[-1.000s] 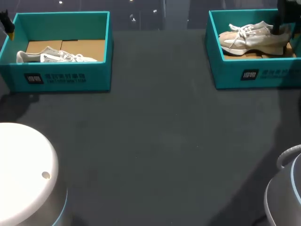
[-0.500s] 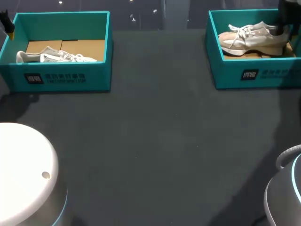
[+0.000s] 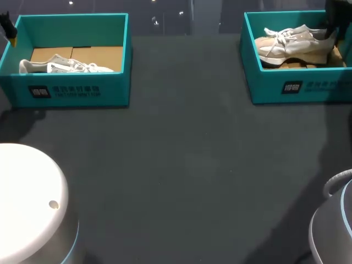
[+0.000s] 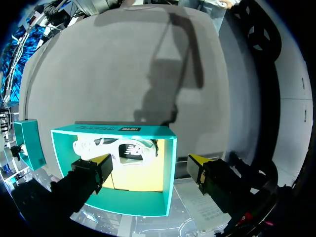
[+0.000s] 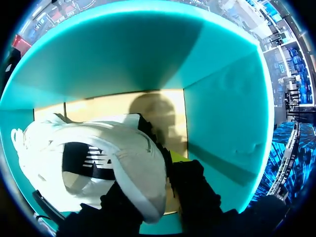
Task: Take the shoe out of the shoebox, open the shoe tongue, remove and reinsert the insole, then place the shoe into the shoebox
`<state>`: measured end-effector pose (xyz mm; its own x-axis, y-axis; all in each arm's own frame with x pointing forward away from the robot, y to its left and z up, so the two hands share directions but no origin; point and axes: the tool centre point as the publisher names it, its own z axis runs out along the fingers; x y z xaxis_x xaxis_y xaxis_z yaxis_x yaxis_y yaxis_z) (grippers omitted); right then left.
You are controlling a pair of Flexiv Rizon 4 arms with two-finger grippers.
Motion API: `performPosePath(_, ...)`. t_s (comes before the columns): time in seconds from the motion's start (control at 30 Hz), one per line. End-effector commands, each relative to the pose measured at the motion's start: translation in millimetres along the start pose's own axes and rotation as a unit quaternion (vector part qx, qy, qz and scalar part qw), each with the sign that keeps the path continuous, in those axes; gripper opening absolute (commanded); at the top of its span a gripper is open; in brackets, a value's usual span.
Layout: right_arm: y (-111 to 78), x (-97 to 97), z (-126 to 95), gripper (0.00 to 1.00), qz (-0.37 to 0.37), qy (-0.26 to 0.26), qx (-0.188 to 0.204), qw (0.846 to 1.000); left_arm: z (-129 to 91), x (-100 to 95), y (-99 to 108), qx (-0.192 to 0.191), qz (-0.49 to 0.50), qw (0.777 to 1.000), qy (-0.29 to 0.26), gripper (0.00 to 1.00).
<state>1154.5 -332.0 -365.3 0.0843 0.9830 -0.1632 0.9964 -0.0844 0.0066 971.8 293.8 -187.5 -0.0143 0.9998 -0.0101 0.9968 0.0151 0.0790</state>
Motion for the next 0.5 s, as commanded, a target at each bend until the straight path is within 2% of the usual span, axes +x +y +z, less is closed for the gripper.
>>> performPosePath(0.03,-2.6,-2.0,-15.4,0.00,0.002,-0.005,-0.004,1.000,-0.2,0.2,-0.4,-0.001,0.001,1.000,0.001,1.00)
performPosePath(0.5,-1.6,-11.7,-79.0,0.00,-0.002,-0.047,-0.036,0.998,-0.2,0.2,-0.4,-0.001,0.001,1.000,0.001,1.00)
